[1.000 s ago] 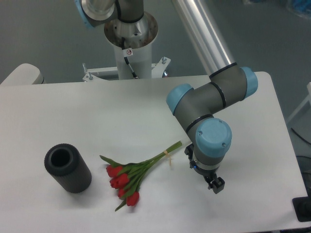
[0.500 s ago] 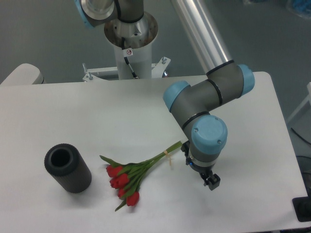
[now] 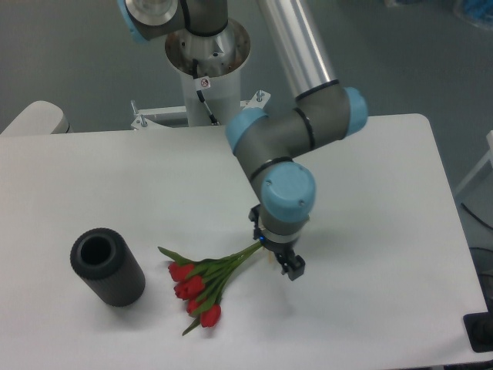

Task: Pick up the flowers from the table
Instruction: 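Move the gripper toward the tied stems of the red tulip bouquet, then lower the gripper onto the tulip stems and close it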

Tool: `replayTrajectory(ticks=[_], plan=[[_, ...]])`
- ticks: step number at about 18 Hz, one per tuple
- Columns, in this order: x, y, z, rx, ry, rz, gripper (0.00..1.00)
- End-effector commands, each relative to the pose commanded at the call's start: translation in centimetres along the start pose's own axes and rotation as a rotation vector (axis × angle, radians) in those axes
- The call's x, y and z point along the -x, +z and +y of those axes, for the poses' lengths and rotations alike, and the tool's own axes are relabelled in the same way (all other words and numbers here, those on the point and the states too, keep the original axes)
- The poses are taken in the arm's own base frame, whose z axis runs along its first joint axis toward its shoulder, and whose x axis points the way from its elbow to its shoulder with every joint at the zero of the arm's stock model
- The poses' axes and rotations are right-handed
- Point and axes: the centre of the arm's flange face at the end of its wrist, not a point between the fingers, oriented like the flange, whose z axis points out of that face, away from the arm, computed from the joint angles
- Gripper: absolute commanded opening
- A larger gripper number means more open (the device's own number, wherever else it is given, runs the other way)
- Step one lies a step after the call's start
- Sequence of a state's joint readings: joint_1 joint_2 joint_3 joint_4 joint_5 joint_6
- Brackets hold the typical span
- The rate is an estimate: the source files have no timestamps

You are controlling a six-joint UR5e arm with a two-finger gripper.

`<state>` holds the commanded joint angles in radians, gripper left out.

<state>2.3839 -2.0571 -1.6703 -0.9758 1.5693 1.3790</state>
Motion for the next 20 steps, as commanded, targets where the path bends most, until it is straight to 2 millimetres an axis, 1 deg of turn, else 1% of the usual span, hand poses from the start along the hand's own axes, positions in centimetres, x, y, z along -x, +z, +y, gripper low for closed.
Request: replayTrajectory(ticks=[2, 3, 6, 8, 9, 11, 12, 13, 14, 17, 19, 20], plan=[[-1.5, 1.5, -0.6, 0.008, 0.008, 0.026, 1.00], [-1.7, 1.6, -0.9, 0.009, -0.013, 0.029, 1.00], [-2.1, 1.4, -2.6, 0.000, -0.110, 0.000, 1.00], [-2.4, 1.9, -3.7, -0.003, -0.129, -0.020, 1.00], [-2.4, 2.1, -4.1, -0.005, -0.145, -0.021, 1.00], [-2.3, 2.7, -4.3, -0.007, -0.191, -0.017, 1.00], [-2.2, 2.8, -4.4, -0.004, -0.193, -0.017, 0.90], [-2.2, 2.9, -4.5, 0.000, -0.193, -0.016, 0.76], [-2.2, 2.9, -4.4, 0.001, -0.192, -0.017, 0.64], [-1.9, 2.6, -4.5, 0.004, -0.190, -0.023, 0.39], [-1.7, 2.3, -4.3, 0.002, -0.195, -0.028, 0.18], [-1.5, 1.9, -4.2, -0.001, -0.196, -0.034, 0.11]])
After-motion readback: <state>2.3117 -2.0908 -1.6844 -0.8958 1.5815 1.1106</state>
